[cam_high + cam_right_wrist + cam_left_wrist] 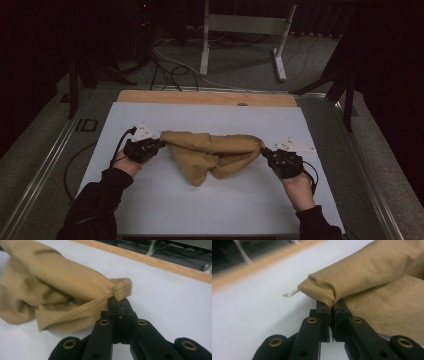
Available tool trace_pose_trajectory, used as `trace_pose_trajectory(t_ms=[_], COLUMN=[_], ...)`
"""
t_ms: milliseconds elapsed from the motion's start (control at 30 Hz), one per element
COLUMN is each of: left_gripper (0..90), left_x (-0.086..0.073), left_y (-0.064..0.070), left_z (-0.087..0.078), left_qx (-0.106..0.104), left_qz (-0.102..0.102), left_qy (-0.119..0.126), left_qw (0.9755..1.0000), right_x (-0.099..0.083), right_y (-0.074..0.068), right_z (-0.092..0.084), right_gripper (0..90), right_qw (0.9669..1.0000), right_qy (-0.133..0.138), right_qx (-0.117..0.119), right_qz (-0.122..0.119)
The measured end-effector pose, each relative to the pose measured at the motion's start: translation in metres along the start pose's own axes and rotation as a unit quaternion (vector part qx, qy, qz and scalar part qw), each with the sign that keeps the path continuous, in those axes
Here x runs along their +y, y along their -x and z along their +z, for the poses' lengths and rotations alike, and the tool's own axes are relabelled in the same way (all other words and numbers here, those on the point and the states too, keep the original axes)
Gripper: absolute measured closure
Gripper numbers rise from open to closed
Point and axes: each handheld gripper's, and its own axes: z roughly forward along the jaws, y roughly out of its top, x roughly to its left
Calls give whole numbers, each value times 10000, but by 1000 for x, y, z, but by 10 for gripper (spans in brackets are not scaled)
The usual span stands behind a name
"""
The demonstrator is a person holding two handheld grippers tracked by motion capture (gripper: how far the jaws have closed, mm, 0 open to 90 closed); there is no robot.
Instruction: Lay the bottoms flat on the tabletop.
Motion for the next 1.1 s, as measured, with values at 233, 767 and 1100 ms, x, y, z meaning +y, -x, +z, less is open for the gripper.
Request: trace_pose_trajectory(t_ms=[233,767,1100], left_gripper=[379,159,168], left_x=[4,24,37], left_y=[21,20,49], left_z=[-5,-40,-50], left_qx=[-218,243,-223], left_qz=[70,-527,-249], left_qy=[48,1,104], left_qw=[9997,9983,9994], right_x=[2,31,26], right_y=[-14,-46,-124], right_z=[9,10,30], right_gripper=[900,900,900], right_qw=[9997,9955,9656], right_qy=[-27,362,230], right_qx=[238,708,2135], right_qz=[-81,-509,-1465])
